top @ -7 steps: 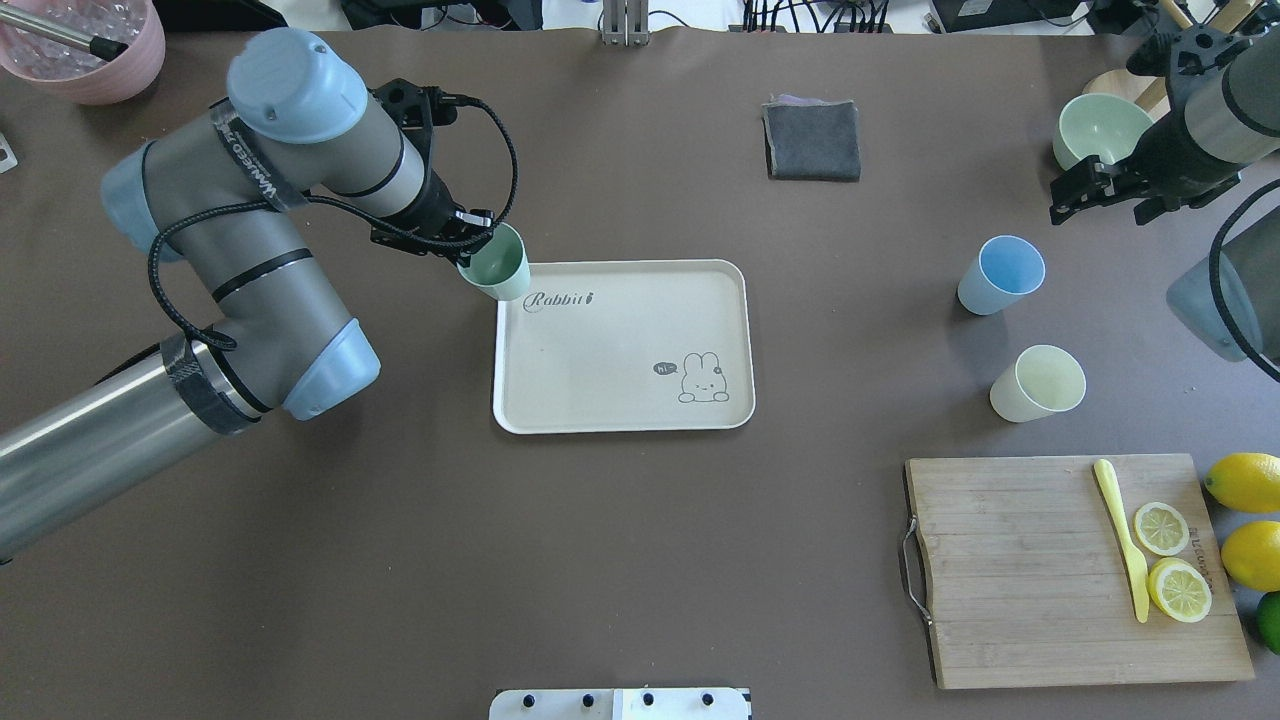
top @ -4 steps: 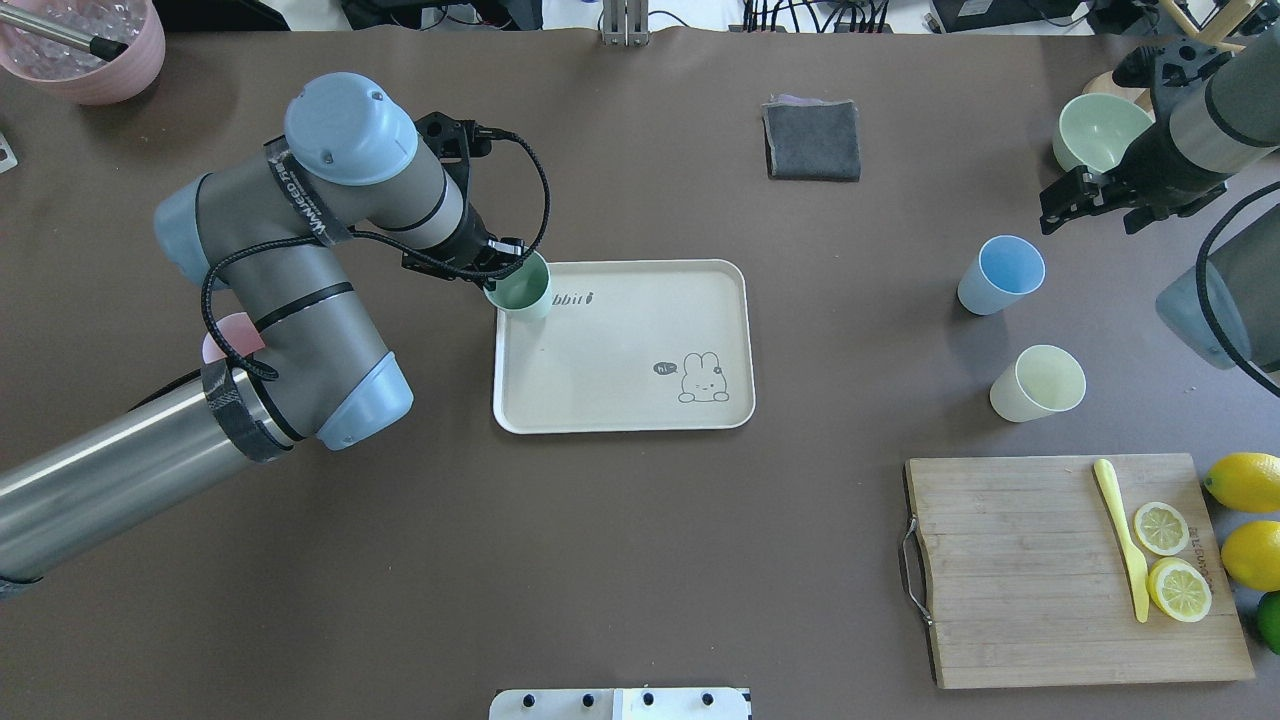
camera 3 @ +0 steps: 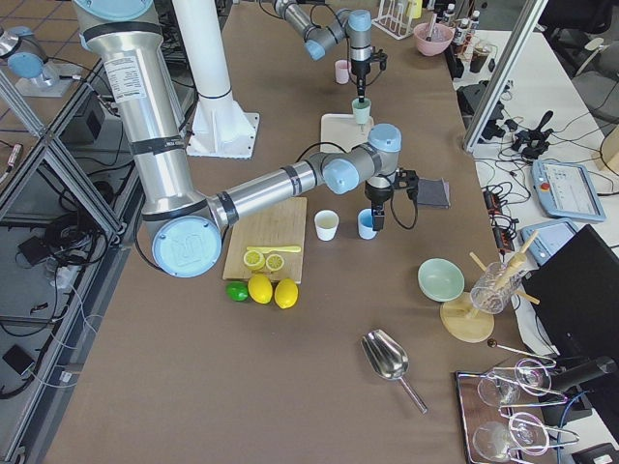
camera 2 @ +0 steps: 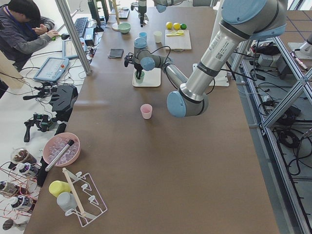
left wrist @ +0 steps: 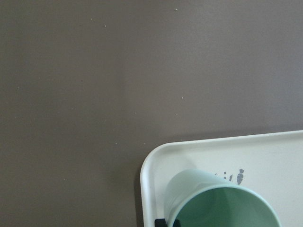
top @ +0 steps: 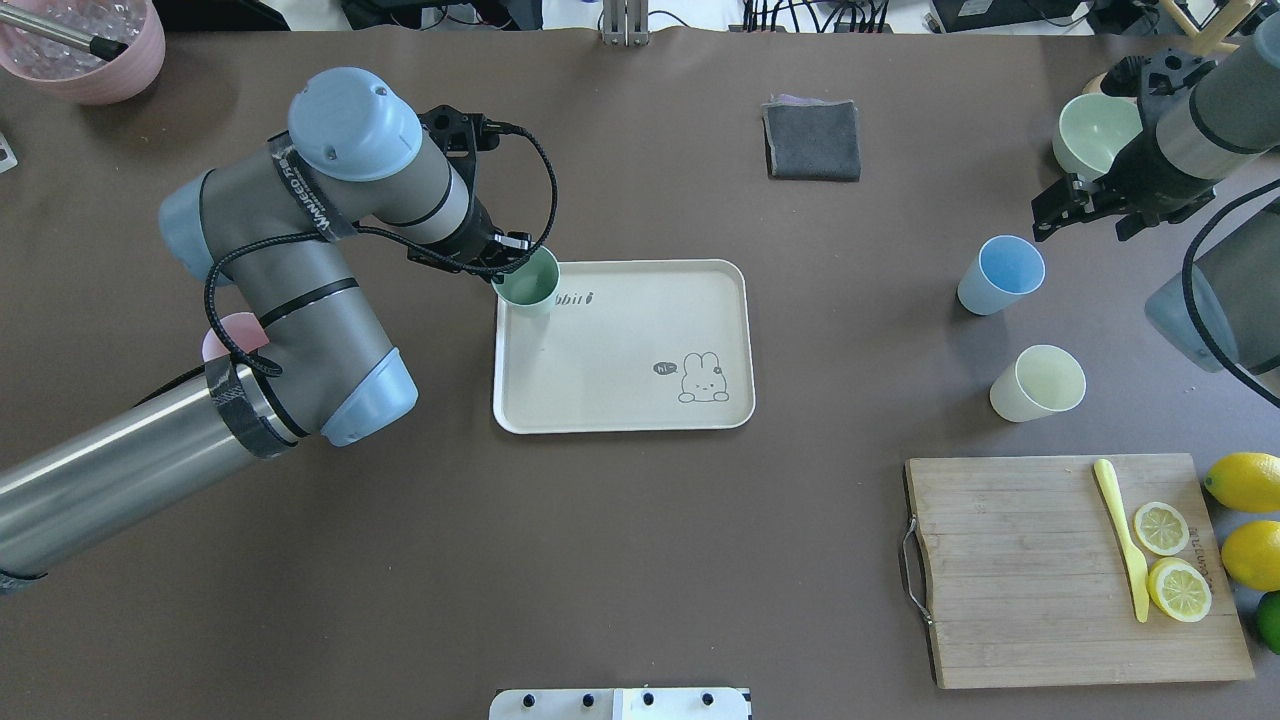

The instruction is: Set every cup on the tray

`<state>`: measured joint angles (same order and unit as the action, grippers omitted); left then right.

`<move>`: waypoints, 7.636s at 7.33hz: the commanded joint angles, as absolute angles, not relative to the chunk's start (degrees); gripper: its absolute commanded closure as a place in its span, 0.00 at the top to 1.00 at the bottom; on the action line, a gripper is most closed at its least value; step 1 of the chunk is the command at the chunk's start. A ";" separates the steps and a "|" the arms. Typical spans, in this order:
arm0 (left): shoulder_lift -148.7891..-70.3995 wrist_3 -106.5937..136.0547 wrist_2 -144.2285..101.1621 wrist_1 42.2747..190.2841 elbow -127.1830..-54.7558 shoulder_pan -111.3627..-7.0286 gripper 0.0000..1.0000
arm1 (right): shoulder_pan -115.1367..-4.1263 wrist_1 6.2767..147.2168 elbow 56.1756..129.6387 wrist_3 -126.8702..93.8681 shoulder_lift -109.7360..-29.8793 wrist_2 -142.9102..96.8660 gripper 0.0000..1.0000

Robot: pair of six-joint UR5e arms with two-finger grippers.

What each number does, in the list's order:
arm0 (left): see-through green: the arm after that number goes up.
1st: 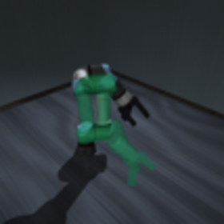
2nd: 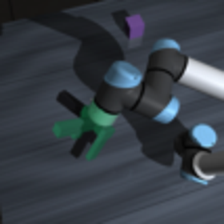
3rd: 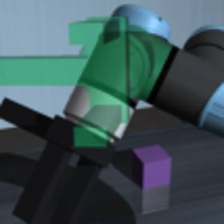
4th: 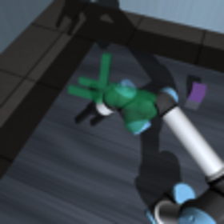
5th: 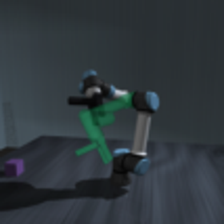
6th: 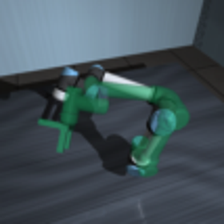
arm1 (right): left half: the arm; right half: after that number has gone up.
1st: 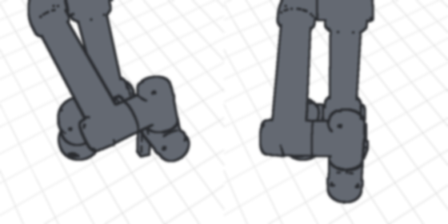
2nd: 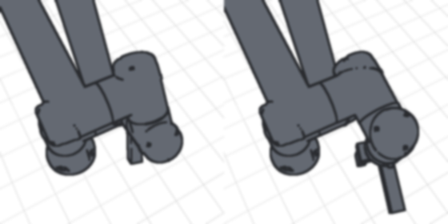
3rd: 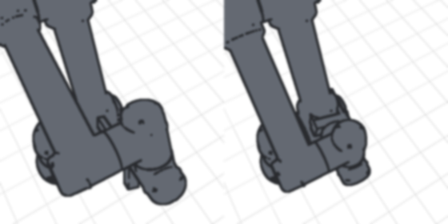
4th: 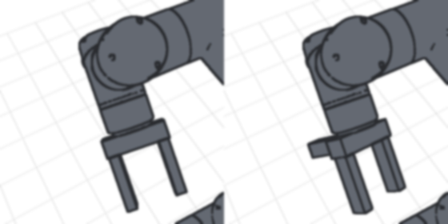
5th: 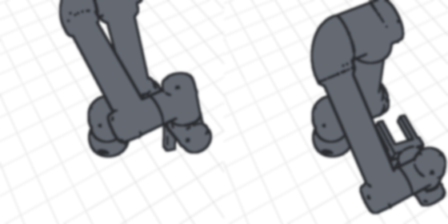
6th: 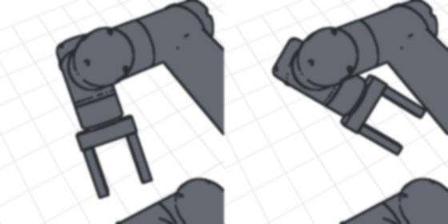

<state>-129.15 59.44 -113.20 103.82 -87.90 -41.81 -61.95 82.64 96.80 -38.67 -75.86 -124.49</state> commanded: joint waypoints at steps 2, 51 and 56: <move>-128.67 55.73 -117.57 102.40 -90.96 -48.23 0.98 | -60.82 82.62 95.01 -38.85 -75.85 -124.37 0.89; -127.79 59.85 -111.18 90.96 -95.98 -34.10 0.33 | -58.10 92.81 114.70 -40.69 -87.09 -120.67 1.00; -127.62 56.54 -118.44 85.98 -105.37 -44.52 0.98 | -54.86 83.71 110.31 -46.62 -88.93 -122.52 1.00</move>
<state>-127.82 58.74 -114.31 88.65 -103.17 -40.03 -56.68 88.26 111.38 -42.84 -87.61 -121.93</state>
